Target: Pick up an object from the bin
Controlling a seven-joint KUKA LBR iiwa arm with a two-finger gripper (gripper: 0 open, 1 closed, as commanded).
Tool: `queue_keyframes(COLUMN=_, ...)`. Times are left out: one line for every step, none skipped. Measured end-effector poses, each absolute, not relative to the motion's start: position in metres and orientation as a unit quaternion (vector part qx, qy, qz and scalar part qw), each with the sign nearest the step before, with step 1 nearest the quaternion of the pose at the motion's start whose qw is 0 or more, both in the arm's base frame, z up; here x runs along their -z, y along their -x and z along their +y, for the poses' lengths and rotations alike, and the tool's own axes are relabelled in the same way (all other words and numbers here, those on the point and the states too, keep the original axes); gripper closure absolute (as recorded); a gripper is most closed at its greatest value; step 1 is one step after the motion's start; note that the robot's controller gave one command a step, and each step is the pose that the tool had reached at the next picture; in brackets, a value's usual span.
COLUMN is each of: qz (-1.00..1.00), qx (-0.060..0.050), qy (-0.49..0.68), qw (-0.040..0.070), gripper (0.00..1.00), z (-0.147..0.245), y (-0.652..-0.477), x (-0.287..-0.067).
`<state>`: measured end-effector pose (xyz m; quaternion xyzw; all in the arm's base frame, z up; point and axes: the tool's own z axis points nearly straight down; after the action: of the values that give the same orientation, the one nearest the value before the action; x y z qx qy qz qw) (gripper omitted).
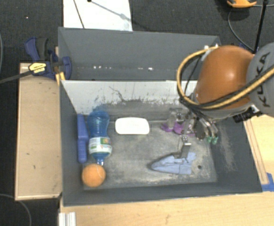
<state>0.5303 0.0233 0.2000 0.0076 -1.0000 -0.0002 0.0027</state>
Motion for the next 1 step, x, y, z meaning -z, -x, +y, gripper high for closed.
queue_keyframes(qz=-1.0, qx=0.0, qy=-0.007, qw=-0.001, gripper=0.0, z=0.0232, y=-0.5319, x=-0.2045)
